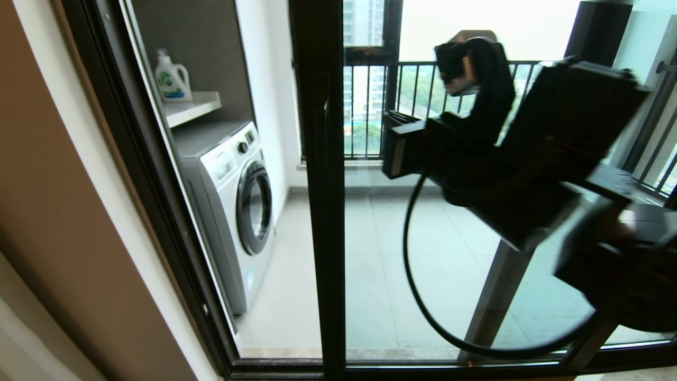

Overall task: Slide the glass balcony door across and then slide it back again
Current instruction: Close the slid door

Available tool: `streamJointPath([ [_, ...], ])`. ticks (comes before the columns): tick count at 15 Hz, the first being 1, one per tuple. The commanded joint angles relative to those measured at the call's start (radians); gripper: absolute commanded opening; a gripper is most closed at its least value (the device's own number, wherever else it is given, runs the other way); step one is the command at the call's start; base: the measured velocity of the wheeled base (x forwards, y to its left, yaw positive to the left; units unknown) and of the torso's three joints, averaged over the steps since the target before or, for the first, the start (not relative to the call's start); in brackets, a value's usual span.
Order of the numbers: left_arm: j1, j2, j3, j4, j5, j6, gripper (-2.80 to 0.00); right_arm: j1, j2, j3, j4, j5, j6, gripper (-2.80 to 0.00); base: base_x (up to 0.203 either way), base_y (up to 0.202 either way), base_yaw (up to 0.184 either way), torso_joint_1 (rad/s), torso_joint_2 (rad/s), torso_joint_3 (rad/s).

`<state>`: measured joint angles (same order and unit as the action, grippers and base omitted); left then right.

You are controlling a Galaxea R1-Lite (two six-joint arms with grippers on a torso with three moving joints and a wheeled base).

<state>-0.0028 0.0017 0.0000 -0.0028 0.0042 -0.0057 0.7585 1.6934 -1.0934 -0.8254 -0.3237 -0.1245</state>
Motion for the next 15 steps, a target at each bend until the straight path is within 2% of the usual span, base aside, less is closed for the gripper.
streamJointPath([
  [1, 0.0, 0.0, 0.0, 0.0, 0.0, 0.0, -2.8, -0.006, -0.374, 0.206, 0.05, -0.027, -0.002, -2.8, 0.0, 0.0, 0.0, 0.0, 0.0, 0.0],
  [3, 0.0, 0.0, 0.0, 0.0, 0.0, 0.0, -2.8, -0.049, -0.607, 0.335, 0.173, -0.061, -0.002, -2.8, 0.0, 0.0, 0.0, 0.0, 0.0, 0.0],
  [4, 0.0, 0.0, 0.0, 0.0, 0.0, 0.0, -2.8, -0.097, -0.714, 0.384, 0.253, -0.073, -0.002, -2.8, 0.0, 0.0, 0.0, 0.0, 0.0, 0.0],
  [8, 0.0, 0.0, 0.0, 0.0, 0.0, 0.0, -2.8, -0.473, -1.023, 0.528, 0.577, -0.099, 0.002, -2.8, 0.0, 0.0, 0.0, 0.0, 0.0, 0.0],
  [9, 0.0, 0.0, 0.0, 0.0, 0.0, 0.0, -2.8, -0.539, -1.101, 0.582, 0.634, -0.101, 0.002, -2.8, 0.0, 0.0, 0.0, 0.0, 0.0, 0.0],
  [12, 0.0, 0.001, 0.0, 0.0, 0.0, 0.0, -2.8, -0.631, -1.356, 0.691, 0.778, -0.076, -0.007, -2.8, 0.0, 0.0, 0.0, 0.0, 0.0, 0.0],
  [15, 0.0, 0.0, 0.0, 0.0, 0.0, 0.0, -2.8, -0.662, -1.417, 0.648, 0.851, -0.045, 0.008, -2.8, 0.0, 0.0, 0.0, 0.0, 0.0, 0.0],
])
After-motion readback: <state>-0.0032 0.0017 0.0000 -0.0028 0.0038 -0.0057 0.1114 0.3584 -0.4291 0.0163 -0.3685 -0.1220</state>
